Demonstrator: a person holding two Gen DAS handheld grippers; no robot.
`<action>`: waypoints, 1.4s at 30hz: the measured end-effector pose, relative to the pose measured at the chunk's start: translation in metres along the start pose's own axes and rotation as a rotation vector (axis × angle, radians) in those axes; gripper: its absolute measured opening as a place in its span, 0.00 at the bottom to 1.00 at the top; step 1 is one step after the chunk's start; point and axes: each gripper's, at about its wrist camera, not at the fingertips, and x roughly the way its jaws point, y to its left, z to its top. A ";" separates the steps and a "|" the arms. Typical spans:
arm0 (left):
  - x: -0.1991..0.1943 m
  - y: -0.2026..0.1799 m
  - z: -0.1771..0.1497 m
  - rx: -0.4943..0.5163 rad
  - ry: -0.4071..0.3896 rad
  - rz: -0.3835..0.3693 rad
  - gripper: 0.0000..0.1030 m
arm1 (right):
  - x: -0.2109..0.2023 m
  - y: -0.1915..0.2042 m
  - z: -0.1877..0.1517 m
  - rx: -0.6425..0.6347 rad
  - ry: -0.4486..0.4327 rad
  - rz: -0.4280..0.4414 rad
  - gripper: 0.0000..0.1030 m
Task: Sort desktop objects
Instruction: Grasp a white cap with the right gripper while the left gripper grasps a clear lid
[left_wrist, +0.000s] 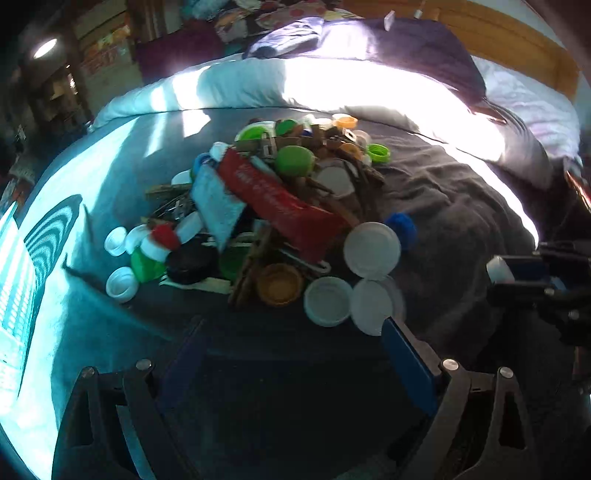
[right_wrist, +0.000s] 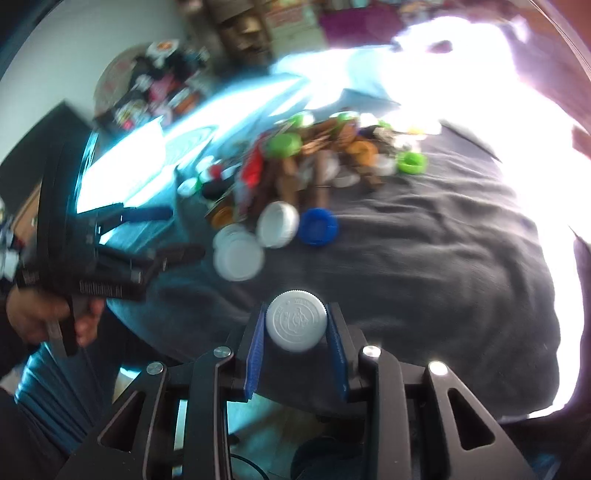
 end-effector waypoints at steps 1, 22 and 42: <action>0.002 -0.009 0.002 0.026 -0.003 -0.006 0.92 | -0.001 -0.006 -0.003 0.030 -0.003 -0.002 0.30; 0.018 -0.024 0.017 -0.014 0.021 -0.103 0.40 | -0.014 -0.034 -0.003 0.070 -0.050 0.003 0.31; -0.011 0.008 -0.024 -0.047 0.006 -0.066 0.51 | -0.024 -0.027 -0.006 0.100 -0.078 -0.064 0.31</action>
